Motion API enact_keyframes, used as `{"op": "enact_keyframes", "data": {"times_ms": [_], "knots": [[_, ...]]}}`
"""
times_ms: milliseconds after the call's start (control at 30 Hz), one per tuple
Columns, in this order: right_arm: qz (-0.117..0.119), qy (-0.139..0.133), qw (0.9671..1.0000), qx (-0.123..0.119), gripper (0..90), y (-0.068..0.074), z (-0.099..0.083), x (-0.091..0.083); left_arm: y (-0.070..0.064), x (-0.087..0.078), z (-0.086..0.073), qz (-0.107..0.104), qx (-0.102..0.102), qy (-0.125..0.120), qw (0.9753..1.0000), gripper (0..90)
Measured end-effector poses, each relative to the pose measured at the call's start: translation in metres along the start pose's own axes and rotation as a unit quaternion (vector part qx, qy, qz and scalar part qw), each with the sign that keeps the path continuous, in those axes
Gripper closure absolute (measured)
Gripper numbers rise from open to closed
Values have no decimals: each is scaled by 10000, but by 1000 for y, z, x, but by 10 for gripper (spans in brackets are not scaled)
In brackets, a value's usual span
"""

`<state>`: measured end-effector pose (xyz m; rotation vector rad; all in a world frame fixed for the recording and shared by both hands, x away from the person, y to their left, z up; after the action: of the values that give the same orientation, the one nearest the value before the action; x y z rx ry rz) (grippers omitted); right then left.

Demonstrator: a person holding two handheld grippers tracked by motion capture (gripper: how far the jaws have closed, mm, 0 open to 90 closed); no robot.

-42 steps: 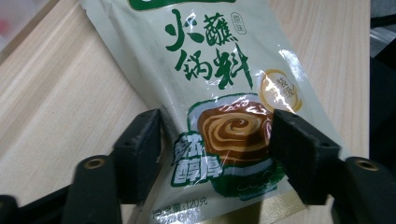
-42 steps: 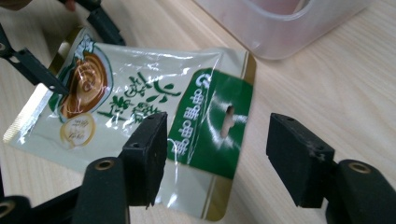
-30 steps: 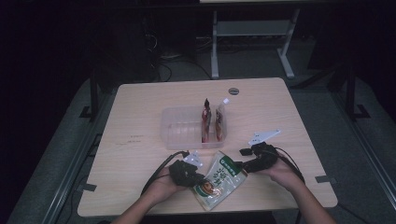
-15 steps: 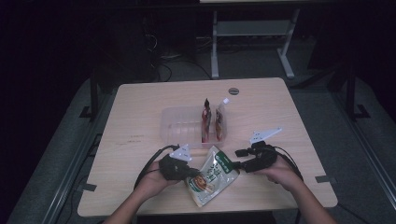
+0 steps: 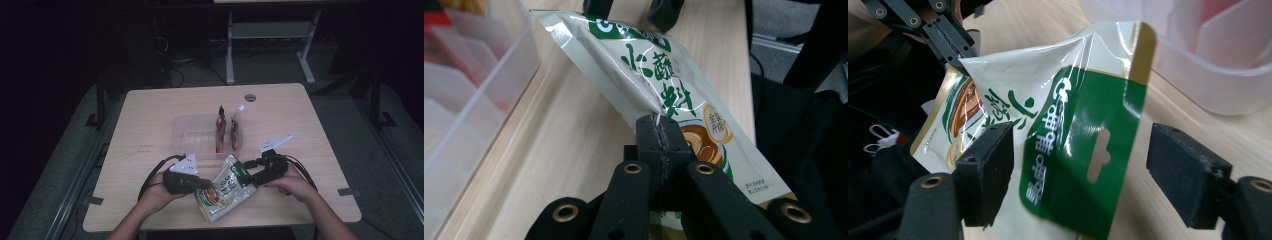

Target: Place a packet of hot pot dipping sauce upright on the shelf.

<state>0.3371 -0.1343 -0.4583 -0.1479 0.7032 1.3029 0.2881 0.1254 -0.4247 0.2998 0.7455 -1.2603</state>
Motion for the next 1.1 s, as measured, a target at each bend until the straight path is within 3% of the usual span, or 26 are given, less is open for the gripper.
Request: {"op": "enact_keyframes", "data": {"times_ms": [100, 200, 367, 533, 633, 833, 1100], "knots": [[170, 15, 9999, 22, 249, 1, 0, 5, -3, 1, 1, -84, 31, 19, 10000, 900], [298, 39, 9995, -23, 293, 3, 1, 8, -4, 3, 1, -70, 55, 22, 10000, 900], [369, 175, 9989, 226, 323, 2, -1, 11, -2, 1, 1, -7, 54, -21, 10000, 900], [479, 228, 9980, 337, 302, 0, -5, 15, -1, -1, 2, -4, 43, -59, 10000, 900], [524, 217, 9980, 282, 328, 1, -4, 16, 0, -2, 1, 2, 53, -51, 10000, 900], [482, 208, 9982, 274, 446, 0, -4, 11, 5, -3, -1, 75, -14, -42, 10000, 900], [532, -15, 9980, 340, 595, -2, -2, 3, 8, -5, -2, 163, -3, -112, 9998, 900]]}}
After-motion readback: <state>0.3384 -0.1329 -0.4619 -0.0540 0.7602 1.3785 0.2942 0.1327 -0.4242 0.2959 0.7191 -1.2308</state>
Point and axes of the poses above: each handheld gripper's, and its own axes: x roughly forward along the jaws, z roughly out of its top, y roughly to its left, the point moved 3 cm from there along x, roughly forward along the jaws, and after that the axes turned 9 degrees about -x, right-handed, at the moved point
